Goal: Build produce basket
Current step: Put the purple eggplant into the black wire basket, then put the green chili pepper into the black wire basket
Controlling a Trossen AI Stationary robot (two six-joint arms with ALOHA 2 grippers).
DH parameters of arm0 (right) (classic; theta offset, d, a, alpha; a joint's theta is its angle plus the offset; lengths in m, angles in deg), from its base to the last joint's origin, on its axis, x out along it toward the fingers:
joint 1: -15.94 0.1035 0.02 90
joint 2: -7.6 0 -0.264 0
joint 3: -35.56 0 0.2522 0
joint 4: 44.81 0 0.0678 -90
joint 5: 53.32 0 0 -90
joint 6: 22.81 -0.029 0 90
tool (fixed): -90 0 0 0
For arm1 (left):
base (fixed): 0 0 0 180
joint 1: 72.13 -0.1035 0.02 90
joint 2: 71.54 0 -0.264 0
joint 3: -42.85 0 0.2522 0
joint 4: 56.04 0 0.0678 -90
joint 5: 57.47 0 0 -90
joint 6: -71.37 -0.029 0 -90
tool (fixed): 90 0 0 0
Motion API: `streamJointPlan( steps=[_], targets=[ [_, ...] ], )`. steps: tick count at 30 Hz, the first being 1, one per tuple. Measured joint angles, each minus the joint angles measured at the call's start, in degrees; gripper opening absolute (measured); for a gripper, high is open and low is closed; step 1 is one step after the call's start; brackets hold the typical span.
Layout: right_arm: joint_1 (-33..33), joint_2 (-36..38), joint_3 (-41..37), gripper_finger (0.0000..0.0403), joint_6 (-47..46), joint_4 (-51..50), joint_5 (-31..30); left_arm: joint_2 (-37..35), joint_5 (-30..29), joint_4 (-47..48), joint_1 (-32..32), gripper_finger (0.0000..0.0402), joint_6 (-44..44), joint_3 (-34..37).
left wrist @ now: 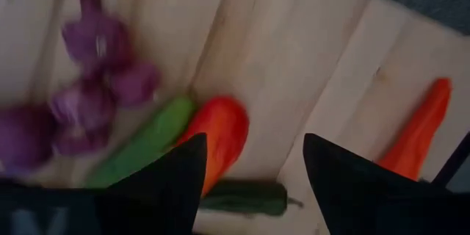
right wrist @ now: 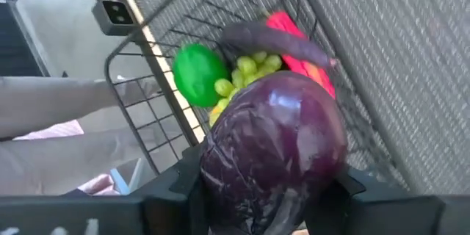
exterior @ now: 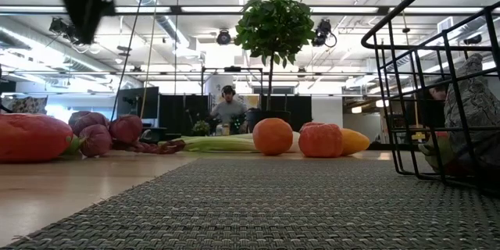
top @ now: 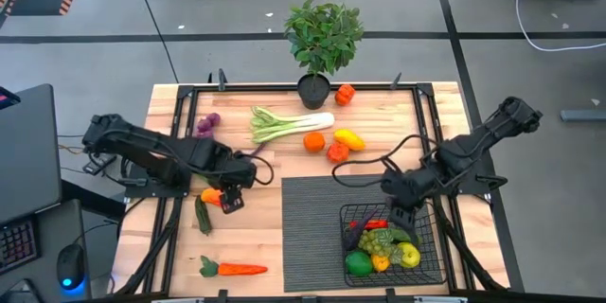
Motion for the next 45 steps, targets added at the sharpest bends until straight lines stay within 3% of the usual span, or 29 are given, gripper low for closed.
streamJointPlan(
  steps=[10, 19, 25, 31, 37, 45],
  targets=[
    [4.3, -0.1, -5.0, 0.0182, -8.5, 0.0, -0.1, -5.5, 4.4, 0.0, 4.8, 0.0231, 25.1, 9.6],
    [5.1, -0.1, -6.7, 0.0270, -5.2, -0.6, -0.3, -5.6, 10.4, -1.2, 11.7, 0.0231, 45.6, 13.8],
    [5.1, -0.1, -6.7, 0.0327, -2.4, -1.0, -1.5, -5.6, 13.7, -9.2, 16.6, 0.0231, 58.7, 18.0],
    [4.0, -0.1, -6.7, 0.0345, -2.2, -1.0, -2.0, -5.6, 13.5, -19.9, 20.6, 0.0235, 70.1, 24.6],
    [3.9, -0.1, -6.7, 0.0345, -0.7, -1.1, 0.3, -5.6, 13.4, -19.1, 23.6, 0.0261, 74.3, 27.3],
    [3.9, -0.1, -6.7, 0.0345, -4.7, -1.0, 1.0, -5.1, 6.9, -15.8, 23.5, 0.0283, 76.3, 28.8]
  ],
)
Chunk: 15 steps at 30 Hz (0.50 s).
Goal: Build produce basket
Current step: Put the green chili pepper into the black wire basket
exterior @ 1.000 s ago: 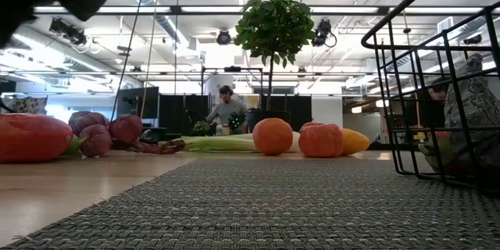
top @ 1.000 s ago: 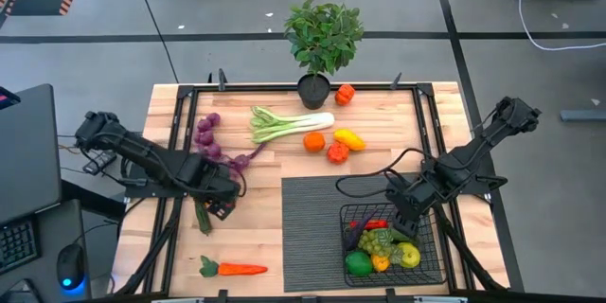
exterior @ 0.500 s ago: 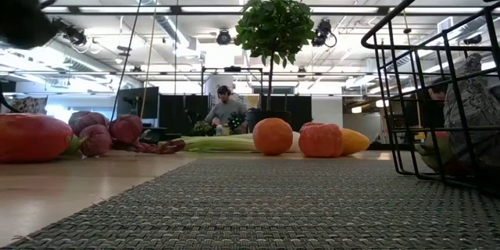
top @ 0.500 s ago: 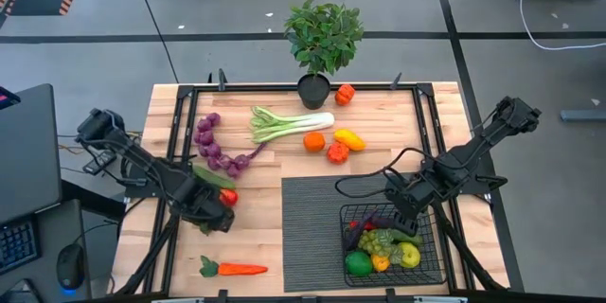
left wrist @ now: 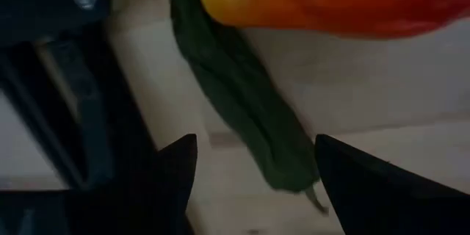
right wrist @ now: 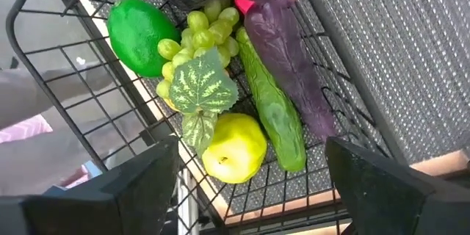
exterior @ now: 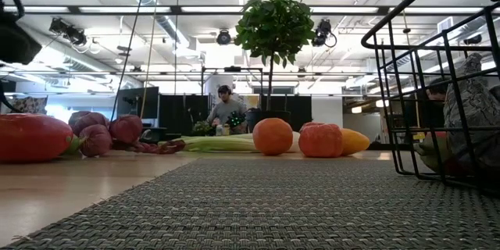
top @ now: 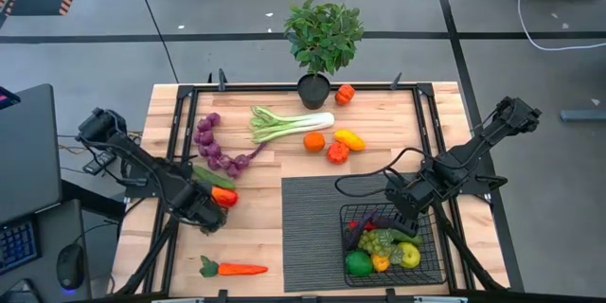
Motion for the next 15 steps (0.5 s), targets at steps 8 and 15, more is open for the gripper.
streamJointPlan(
  steps=[8, 15],
  targets=[
    [0.8, 0.0, 0.0, 0.0345, -6.1, 1.3, 5.1, 0.0, 3.7, -20.1, 0.5, 0.0284, 4.2, 11.4],
    [1.2, 0.0, 0.0, 0.0345, -12.6, 1.9, 6.2, -0.3, 3.0, -21.9, 0.4, 0.0272, 1.5, 13.2]
  ],
)
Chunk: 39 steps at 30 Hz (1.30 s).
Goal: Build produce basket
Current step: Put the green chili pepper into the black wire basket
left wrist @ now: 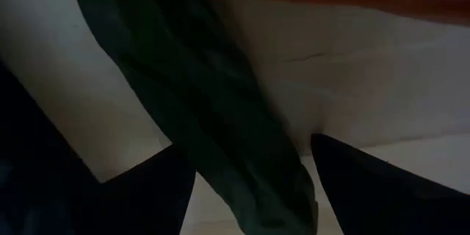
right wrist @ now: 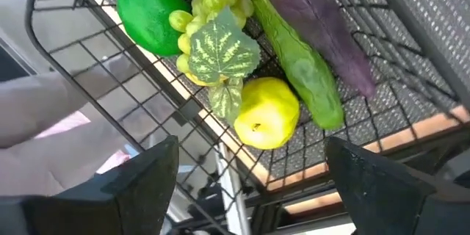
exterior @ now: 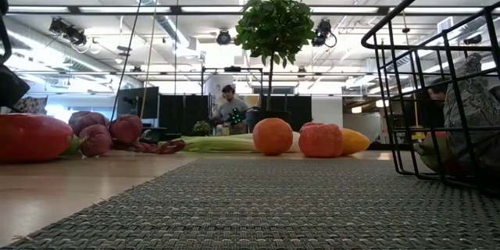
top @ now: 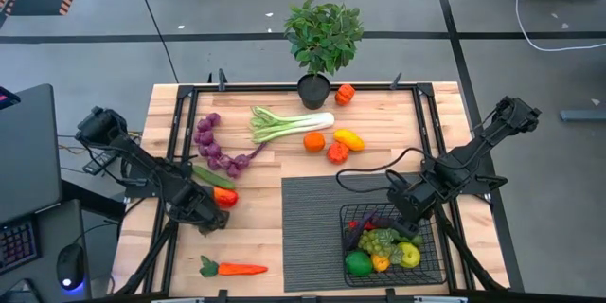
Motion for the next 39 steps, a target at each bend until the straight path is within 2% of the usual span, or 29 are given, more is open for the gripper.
streamJointPlan(
  steps=[5, 11, 15, 19, 25, 31, 36, 39],
  targets=[
    [0.0, 0.0, 0.0, 0.0345, -6.0, 2.1, -0.6, 0.1, -1.4, 1.2, 0.5, 0.0220, -5.6, -1.1],
    [-1.5, -0.2, 0.0, 0.0345, -13.6, 7.0, -10.7, 0.1, -4.3, 1.4, 0.5, 0.0130, -11.4, -1.4],
    [-2.6, -0.2, 0.0, 0.0345, -15.7, 16.5, -15.6, -1.1, -5.7, 1.8, 1.1, 0.0093, -15.8, -2.9],
    [-3.2, -0.2, 0.0, 0.0345, -10.6, 26.0, -22.9, -2.9, -10.9, 0.3, 2.2, 0.0095, -16.6, -7.9],
    [-4.5, -0.2, 0.0, 0.0345, -2.5, 36.6, -30.9, -3.1, -24.7, -1.6, 0.8, 0.0124, -19.3, -17.5],
    [-6.5, -0.3, 0.0, 0.0345, 8.9, 45.8, -40.0, -3.1, -37.0, -6.3, -3.2, 0.0114, -29.6, -25.8],
    [-9.8, -0.3, 0.0, 0.0345, 17.6, 53.8, -48.6, -3.0, -44.2, -17.7, -8.3, 0.0114, -37.1, -28.6],
    [-12.6, -0.3, 0.0, 0.0345, 20.1, 57.3, -48.9, -2.9, -44.8, -28.7, -11.2, 0.0119, -42.6, -28.7]
  ],
)
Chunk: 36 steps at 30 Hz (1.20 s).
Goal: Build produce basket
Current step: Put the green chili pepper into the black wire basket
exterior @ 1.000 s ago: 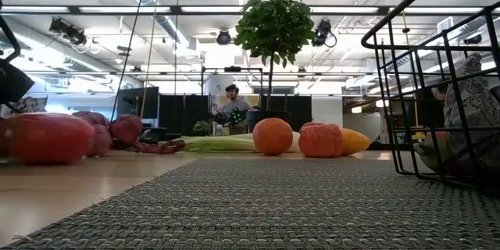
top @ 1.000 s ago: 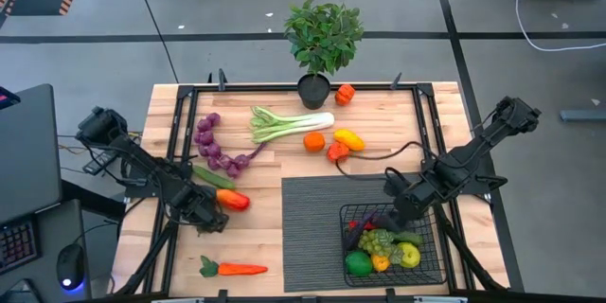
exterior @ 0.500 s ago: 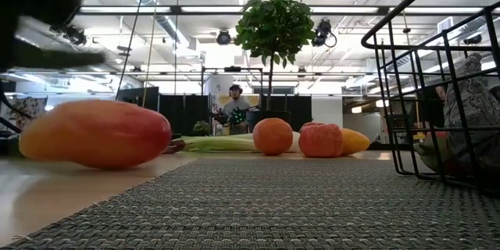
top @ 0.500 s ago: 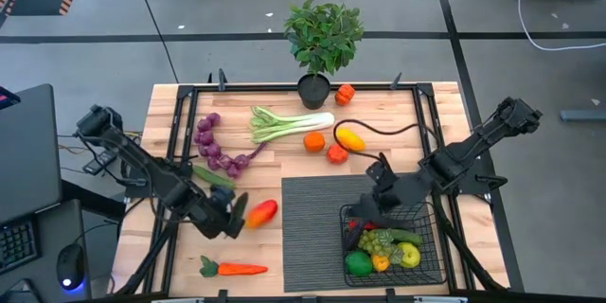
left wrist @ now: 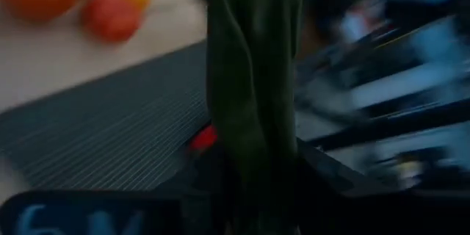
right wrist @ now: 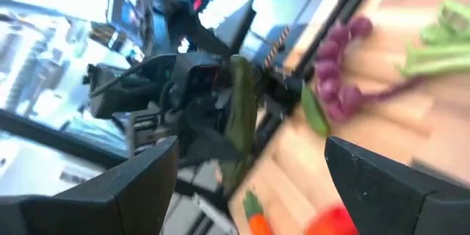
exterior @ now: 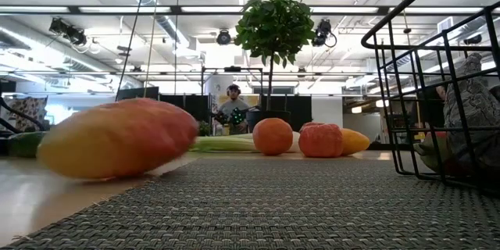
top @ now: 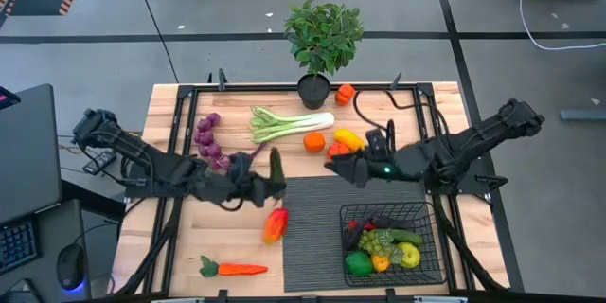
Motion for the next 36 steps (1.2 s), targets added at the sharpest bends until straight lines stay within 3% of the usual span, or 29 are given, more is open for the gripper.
streamJointPlan(
  steps=[6, 15, 29, 32, 36],
  targets=[
    [-4.6, -1.0, 0.0, 0.0345, 4.3, 5.3, 6.2, 0.4, 0.3, -11.2, -3.5, 0.0117, -4.6, -0.1],
    [-8.2, -8.6, 0.0, 0.0345, 4.7, 19.9, 15.5, 2.3, 7.3, -18.5, -5.6, 0.0118, -4.4, -0.1],
    [-9.3, -17.7, 0.1, 0.0343, 4.1, 27.7, 18.8, 6.3, 12.9, -20.6, -5.1, 0.0119, -0.4, 0.0],
    [-9.3, -18.0, 0.1, 0.0323, 4.6, 27.7, 17.9, 6.3, 14.6, -20.4, -5.1, 0.0119, -0.6, 0.0],
    [-9.4, -17.4, 0.1, 0.0263, 7.4, 27.3, 15.2, 6.3, 15.8, -20.1, -5.1, 0.0119, -3.9, 0.0]
  ],
)
